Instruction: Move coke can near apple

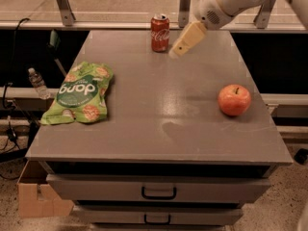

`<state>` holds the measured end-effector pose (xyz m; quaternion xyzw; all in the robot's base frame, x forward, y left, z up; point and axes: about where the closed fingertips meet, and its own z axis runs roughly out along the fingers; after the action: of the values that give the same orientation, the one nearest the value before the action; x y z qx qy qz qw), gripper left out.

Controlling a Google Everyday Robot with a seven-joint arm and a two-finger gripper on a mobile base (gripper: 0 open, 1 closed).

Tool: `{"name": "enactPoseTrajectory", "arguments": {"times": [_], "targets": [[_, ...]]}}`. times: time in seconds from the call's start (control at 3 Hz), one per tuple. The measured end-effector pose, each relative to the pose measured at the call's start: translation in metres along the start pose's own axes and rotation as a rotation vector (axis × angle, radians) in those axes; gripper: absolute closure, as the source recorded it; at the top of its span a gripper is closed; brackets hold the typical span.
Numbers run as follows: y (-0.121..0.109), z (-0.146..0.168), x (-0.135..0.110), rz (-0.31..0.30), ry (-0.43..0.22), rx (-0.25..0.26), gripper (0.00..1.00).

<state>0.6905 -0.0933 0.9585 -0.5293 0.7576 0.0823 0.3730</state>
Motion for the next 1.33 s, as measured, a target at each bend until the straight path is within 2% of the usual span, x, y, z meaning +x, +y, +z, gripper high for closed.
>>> {"name": "enactPoseTrajectory", "arguments": {"times": [0.33, 0.67, 1.0, 1.33], "targets": [[-0.025, 0.036, -0.023, 0.088, -0.11, 0.04, 0.0], [-0.053, 0.074, -0.039, 0.204, -0.23, 0.068, 0.0], [-0.087, 0.108, -0.047, 0.314, -0.334, 0.099, 0.0], [-0.113, 0.133, -0.049, 0.394, -0.384, 0.133, 0.0]]}}
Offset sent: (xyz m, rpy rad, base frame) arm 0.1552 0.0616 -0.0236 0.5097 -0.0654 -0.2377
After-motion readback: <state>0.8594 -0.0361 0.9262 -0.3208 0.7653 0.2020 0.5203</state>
